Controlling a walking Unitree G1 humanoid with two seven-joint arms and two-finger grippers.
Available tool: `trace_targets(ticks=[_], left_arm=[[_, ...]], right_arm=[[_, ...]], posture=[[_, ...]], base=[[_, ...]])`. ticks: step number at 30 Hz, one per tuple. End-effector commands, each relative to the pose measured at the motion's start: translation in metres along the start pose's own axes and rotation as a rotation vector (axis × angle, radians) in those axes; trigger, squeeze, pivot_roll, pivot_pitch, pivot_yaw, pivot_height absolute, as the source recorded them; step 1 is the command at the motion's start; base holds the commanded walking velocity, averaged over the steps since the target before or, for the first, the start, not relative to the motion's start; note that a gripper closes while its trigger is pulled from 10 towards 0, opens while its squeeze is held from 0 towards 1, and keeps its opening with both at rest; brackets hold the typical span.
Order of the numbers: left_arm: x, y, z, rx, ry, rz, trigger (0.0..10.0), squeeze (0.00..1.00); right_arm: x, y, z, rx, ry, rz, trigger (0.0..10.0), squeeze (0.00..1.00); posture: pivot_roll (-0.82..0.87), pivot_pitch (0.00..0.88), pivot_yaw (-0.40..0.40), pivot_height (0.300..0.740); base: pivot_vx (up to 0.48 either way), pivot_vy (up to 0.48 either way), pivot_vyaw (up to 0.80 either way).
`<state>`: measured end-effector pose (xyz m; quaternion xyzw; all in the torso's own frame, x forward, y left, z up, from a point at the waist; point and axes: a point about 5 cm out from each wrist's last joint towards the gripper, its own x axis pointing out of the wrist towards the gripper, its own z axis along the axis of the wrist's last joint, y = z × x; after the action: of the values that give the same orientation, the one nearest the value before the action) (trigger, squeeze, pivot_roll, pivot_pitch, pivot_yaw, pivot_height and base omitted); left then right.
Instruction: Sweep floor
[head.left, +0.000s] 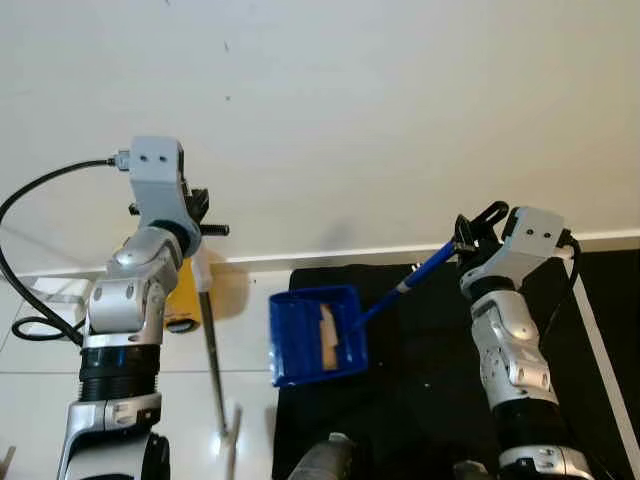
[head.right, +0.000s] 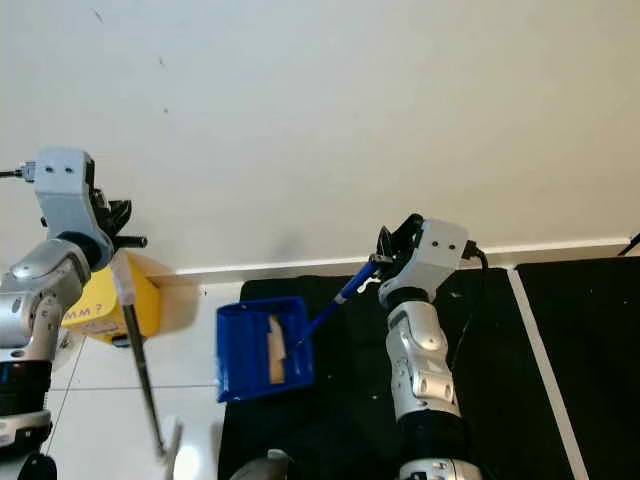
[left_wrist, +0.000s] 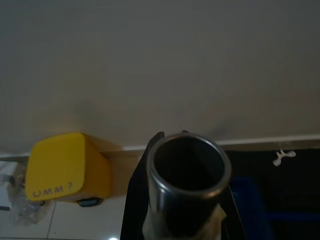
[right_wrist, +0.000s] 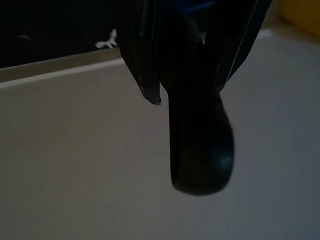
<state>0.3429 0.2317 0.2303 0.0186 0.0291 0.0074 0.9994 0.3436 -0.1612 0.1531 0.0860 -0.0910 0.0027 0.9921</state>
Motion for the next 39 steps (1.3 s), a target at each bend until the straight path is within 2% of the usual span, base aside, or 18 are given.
trace_targets(ticks=[1, 4, 7, 8, 10, 15, 18, 22, 28, 31, 33, 34, 39], left_arm=[[-0.006, 0.001, 0.009, 0.023, -0.065, 0.014, 10.0, 0.0], [-0.011, -0.005, 0.007, 0.081, -0.081, 0.03, 10.0, 0.0], [-0.014, -0.009, 0.004, 0.098, -0.088, 0.054, 10.0, 0.0], [-0.014, -0.009, 0.004, 0.098, -0.088, 0.054, 10.0, 0.0], [-0.017, -0.011, 0.0, 0.11, -0.077, 0.051, 10.0, 0.0], [-0.02, -0.015, -0.004, 0.095, -0.066, 0.021, 10.0, 0.0], [-0.021, -0.02, -0.006, 0.118, -0.069, 0.004, 10.0, 0.0], [-0.02, -0.02, -0.007, 0.142, -0.069, 0.006, 10.0, 0.0], [-0.016, -0.013, -0.005, 0.174, -0.079, 0.029, 10.0, 0.0], [-0.012, -0.012, -0.006, 0.141, -0.091, 0.048, 10.0, 0.0], [-0.012, -0.014, -0.006, 0.133, -0.092, 0.04, 10.0, 0.0], [-0.011, -0.021, -0.006, 0.126, -0.103, 0.003, 10.0, 0.0], [-0.008, -0.033, -0.006, 0.097, -0.115, -0.046, 10.0, 0.0]], right_arm=[[-0.002, 0.0, -0.003, -0.028, 0.017, 0.008, 10.0, 0.0], [0.0, -0.005, -0.004, -0.024, 0.052, -0.012, 10.0, 0.0], [0.002, -0.012, -0.005, 0.058, 0.087, -0.057, 10.0, 0.0], [0.002, -0.012, -0.005, 0.058, 0.087, -0.057, 10.0, 0.0], [0.002, -0.021, -0.003, 0.177, 0.069, -0.11, 10.0, 0.0], [0.0, -0.028, -0.002, 0.23, 0.045, -0.156, 10.0, 0.0], [-0.004, -0.037, 0.002, 0.169, 0.002, -0.193, 10.0, 0.0], [-0.008, -0.039, 0.007, 0.112, -0.024, -0.187, 10.0, 0.0], [-0.011, -0.04, 0.016, 0.085, -0.075, -0.152, 10.0, 0.0], [-0.011, -0.037, 0.016, 0.088, -0.083, -0.148, 10.0, 0.0], [-0.011, -0.036, 0.017, 0.092, -0.087, -0.148, 10.0, 0.0], [-0.011, -0.033, 0.016, 0.094, -0.091, -0.148, 10.0, 0.0], [-0.013, -0.026, 0.011, 0.098, -0.086, -0.146, 10.0, 0.0]], posture=[[0.09, 0.108, 0.155, 0.74], [0.08, 0.103, 0.142, 0.74], [0.07, 0.093, 0.132, 0.74], [0.07, 0.093, 0.132, 0.74], [0.07, 0.087, 0.129, 0.74], [0.07, 0.084, 0.13, 0.74], [0.07, 0.082, 0.131, 0.74], [0.06, 0.08, 0.142, 0.74], [0.05, 0.077, 0.151, 0.74], [0.04, 0.08, 0.167, 0.74], [0.04, 0.08, 0.167, 0.74], [0.04, 0.079, 0.172, 0.74], [0.04, 0.076, 0.178, 0.74]], base=[[0.0, 0.0, 0.0], [0.0, 0.0, 0.0], [0.0, 0.0, 0.0], [0.0, 0.0, 0.0], [0.0, 0.0, 0.0], [0.0, 0.0, 0.0], [0.0, 0.0, 0.0], [0.0, 0.0, 0.0], [0.0, 0.0, 0.0], [0.0, 0.0, 0.0], [0.0, 0.0, 0.0], [0.0, 0.0, 0.0], [0.0, 0.0, 0.0]])
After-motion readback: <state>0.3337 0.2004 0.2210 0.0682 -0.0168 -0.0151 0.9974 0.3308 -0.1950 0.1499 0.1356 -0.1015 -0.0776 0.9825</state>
